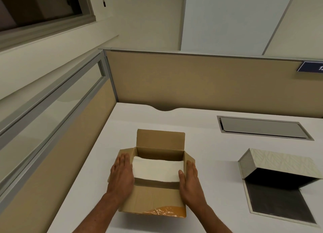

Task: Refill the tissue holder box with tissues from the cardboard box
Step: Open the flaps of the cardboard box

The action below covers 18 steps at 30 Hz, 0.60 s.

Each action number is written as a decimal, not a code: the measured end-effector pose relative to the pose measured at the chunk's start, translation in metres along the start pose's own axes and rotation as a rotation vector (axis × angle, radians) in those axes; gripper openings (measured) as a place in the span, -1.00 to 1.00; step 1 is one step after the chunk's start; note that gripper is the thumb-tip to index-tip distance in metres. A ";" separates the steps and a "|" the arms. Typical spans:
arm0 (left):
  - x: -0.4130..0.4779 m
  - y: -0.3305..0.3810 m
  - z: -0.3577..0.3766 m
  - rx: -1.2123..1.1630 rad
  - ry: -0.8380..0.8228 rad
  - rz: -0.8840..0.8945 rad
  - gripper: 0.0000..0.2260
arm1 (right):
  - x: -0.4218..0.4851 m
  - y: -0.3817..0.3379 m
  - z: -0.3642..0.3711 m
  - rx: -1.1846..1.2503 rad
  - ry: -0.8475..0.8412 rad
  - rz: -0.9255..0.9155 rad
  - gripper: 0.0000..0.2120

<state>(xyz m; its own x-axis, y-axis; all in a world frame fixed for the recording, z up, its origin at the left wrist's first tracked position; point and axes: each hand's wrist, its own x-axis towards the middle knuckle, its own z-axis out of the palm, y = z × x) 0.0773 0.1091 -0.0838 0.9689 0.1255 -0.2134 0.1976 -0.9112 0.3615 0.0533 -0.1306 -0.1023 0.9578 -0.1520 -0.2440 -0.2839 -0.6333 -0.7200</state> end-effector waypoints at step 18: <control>0.004 0.007 -0.005 -0.113 0.092 0.173 -0.49 | 0.000 -0.013 -0.003 0.110 0.114 -0.024 -0.48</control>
<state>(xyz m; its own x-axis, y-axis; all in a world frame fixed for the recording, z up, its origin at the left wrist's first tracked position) 0.0827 0.1053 -0.0780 0.9983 0.0113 -0.0575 0.0379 -0.8729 0.4864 0.0572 -0.1250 -0.0913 0.9615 -0.2268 -0.1551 -0.2581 -0.5517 -0.7931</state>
